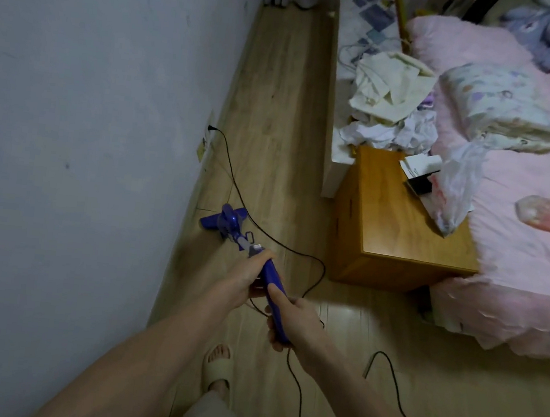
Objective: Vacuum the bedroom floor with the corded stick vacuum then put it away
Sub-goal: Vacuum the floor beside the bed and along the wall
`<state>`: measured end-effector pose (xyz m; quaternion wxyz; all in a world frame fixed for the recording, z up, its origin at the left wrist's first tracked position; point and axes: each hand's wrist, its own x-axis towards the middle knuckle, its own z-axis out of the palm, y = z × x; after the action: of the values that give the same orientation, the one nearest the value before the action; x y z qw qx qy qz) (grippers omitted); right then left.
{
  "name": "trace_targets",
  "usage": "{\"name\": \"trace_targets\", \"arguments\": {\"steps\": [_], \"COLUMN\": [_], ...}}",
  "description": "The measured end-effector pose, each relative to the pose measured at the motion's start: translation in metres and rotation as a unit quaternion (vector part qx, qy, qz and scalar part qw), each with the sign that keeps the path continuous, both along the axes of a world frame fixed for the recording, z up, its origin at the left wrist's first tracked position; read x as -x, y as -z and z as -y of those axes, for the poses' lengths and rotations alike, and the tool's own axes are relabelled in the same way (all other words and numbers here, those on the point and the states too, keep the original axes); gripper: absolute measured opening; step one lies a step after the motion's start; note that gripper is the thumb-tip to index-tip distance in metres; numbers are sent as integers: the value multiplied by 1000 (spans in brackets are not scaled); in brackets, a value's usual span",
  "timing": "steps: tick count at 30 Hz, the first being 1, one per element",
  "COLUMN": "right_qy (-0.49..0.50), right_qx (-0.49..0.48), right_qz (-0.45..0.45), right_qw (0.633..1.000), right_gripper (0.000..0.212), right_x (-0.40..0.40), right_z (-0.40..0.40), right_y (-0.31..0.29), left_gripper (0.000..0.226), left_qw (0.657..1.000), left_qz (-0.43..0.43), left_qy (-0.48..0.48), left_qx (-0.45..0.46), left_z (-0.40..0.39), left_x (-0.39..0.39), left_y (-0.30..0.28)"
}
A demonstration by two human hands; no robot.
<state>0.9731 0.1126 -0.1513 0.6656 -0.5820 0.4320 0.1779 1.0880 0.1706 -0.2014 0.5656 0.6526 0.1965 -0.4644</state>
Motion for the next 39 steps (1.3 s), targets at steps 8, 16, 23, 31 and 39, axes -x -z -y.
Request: {"name": "trace_targets", "arguments": {"steps": [8,16,23,31,39], "right_qy": [15,24,8,4,-12], "right_qx": [0,-2,-11,-14,-15], "right_qz": [-15,-16,1,6,1], "right_qw": [1000,1000,1000,1000,1000], "right_gripper": [41,42,43,38,39], "right_x": [-93,-94,-133,-156,-158], "right_z": [-34,-52,-55,-54,-44], "right_y": [-6,-18,-15,-9,-5], "left_gripper": [17,18,16,16,23], "left_qw": [999,997,997,997,1000], "left_qz": [18,-1,25,10,10], "left_qy": [42,69,69,74,22], "left_qx": [17,26,3,-8,1], "left_z": [-25,-41,-45,-42,-37], "left_x": [-96,-100,-137,-163,-158], "left_y": [-1,-10,-10,-14,-4]}}
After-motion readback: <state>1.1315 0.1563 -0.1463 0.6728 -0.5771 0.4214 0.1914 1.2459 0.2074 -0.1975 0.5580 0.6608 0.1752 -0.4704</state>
